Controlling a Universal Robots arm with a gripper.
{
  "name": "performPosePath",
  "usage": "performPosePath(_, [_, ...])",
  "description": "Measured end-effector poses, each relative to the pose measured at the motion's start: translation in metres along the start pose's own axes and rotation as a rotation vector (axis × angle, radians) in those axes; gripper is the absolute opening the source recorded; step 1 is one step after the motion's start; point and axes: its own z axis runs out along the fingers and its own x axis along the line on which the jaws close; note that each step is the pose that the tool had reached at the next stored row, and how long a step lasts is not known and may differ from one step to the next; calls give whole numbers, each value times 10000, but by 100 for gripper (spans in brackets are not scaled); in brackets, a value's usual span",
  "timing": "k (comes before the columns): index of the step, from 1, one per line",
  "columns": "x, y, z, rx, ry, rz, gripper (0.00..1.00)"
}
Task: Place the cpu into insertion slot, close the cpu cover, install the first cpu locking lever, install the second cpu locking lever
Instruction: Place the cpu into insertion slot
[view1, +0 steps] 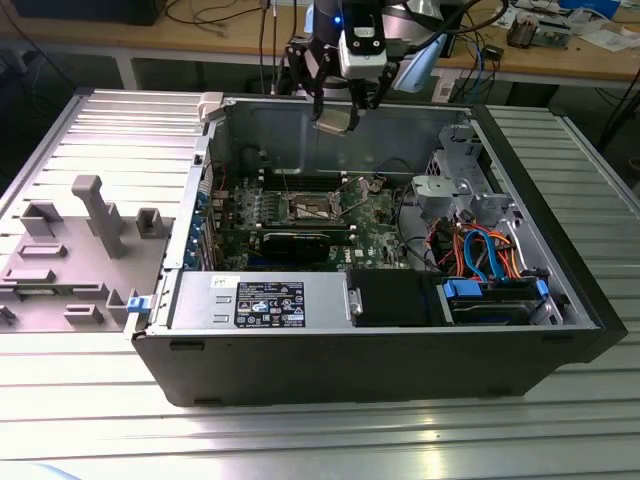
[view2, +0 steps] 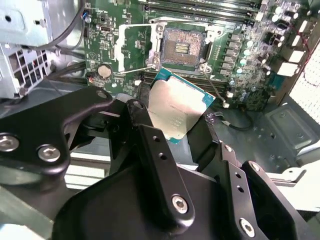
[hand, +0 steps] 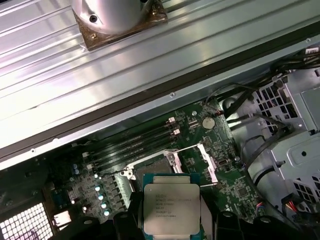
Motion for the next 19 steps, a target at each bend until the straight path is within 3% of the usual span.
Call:
performPosePath(5, [0, 0, 4, -9, -36, 414, 54])
performPosePath(19, [0, 0, 4, -10, -41, 479, 54])
